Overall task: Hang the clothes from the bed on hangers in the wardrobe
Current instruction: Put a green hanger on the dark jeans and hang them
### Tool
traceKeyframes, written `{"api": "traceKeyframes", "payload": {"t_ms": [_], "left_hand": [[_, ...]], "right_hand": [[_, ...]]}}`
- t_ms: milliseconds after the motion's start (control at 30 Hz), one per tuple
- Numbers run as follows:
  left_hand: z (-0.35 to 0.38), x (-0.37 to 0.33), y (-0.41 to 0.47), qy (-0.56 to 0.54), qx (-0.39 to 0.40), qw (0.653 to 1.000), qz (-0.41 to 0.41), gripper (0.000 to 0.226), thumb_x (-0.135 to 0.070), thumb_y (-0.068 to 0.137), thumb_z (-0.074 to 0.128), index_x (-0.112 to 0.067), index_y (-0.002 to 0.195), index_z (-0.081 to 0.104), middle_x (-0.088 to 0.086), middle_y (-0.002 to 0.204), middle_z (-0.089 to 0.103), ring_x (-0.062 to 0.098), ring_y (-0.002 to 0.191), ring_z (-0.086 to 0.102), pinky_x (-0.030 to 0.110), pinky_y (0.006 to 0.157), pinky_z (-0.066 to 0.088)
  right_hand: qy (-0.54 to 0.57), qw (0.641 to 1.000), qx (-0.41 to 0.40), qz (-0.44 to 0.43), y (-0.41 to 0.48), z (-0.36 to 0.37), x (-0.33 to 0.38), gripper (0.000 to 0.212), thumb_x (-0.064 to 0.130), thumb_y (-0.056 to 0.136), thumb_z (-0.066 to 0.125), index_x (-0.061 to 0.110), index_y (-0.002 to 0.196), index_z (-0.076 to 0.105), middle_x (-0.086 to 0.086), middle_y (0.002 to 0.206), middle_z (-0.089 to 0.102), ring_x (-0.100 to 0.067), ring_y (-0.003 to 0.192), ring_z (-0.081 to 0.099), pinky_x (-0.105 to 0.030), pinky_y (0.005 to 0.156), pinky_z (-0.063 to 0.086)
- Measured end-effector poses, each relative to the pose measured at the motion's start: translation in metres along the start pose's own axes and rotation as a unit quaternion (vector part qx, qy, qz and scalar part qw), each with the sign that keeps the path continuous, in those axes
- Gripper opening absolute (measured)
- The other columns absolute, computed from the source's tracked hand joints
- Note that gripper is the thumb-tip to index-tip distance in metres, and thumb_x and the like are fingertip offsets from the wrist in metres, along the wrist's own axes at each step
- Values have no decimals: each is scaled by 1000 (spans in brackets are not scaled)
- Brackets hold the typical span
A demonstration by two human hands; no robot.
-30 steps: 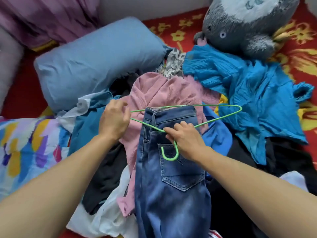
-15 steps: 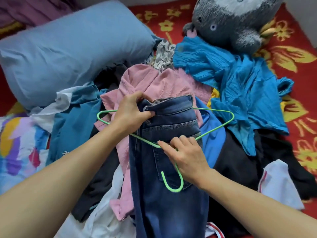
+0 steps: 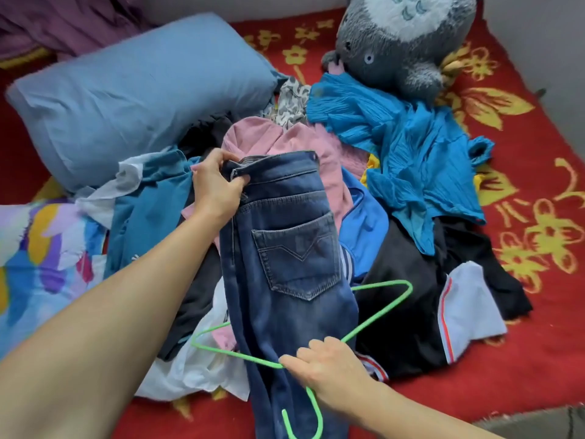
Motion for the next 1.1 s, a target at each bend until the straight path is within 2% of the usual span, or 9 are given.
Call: {"api": "traceKeyframes", "payload": {"t_ms": [200,367,467,533,633,733,867,1033,1100], "left_hand": [[-15,26,-38,96,92,987,-93,57,-28,81,73,-19,132,50,5,103,61,21,95,58,34,92,46],[-69,45,-121,138,124,965,-186,33,-17,84,71,-6,114,63,10,90,62,31,95,62,35,84,46],[-115,57,-180,130,93,954,-253,24,-14,82,72,-6,104,66,19,93,68,34,91,65,39,82,50],[-149,61,-218,129,62,949,-281,20,-15,81,72,-7,98,66,22,88,69,35,86,67,44,82,52],[-196,48,-284,137,25,942,-304,18,-22,77,75,-12,90,66,19,78,68,34,79,68,43,76,53],[-235,10,-360,115,-35,939,-321,11,-14,83,72,-11,89,63,19,76,63,31,70,64,33,63,47],[-278,-27,-474,109,-94,923,-357,13,-6,86,67,-4,97,61,18,73,60,24,60,55,24,52,37],[-324,-70,-638,107,-159,899,-395,9,-5,84,69,-4,92,65,9,63,59,21,51,52,21,44,40],[-340,-85,-705,97,-204,883,-412,7,-1,85,66,-2,91,63,8,59,55,20,49,48,21,45,38]], "right_hand": [[61,998,7,29,-8,-25,9,16,35,75,51,34,89,59,9,62,54,-10,55,54,-24,47,30],[167,984,32,57,-15,-87,8,17,26,83,46,28,93,60,3,86,68,-24,84,64,-35,64,45],[183,980,28,68,-22,-127,12,20,31,91,51,30,106,65,0,98,70,-27,95,61,-37,74,44],[204,976,21,72,-26,-154,16,20,35,93,52,26,102,67,0,91,69,-28,93,61,-37,74,45],[234,970,37,57,-33,-188,34,16,29,90,57,21,79,66,7,64,55,-22,72,53,-32,70,45],[265,963,42,13,-47,-220,71,35,19,87,61,27,55,50,12,52,48,-12,58,49,-26,63,41],[296,949,68,-80,-74,-260,146,24,16,87,64,20,63,65,3,59,65,-7,53,52,-28,61,48],[308,923,115,-198,-120,-310,273,14,13,90,63,1,90,71,-1,59,64,0,40,46,-14,45,39],[321,905,144,-238,-149,-321,327,13,12,90,63,2,97,69,-2,58,62,-2,45,48,-16,48,39]]}}
Point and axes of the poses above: each hand's wrist, its own y-axis towards the middle knuckle, its own z-axis out of the palm, x = y × z, the point moved 8 cm from there along y, towards the middle knuckle
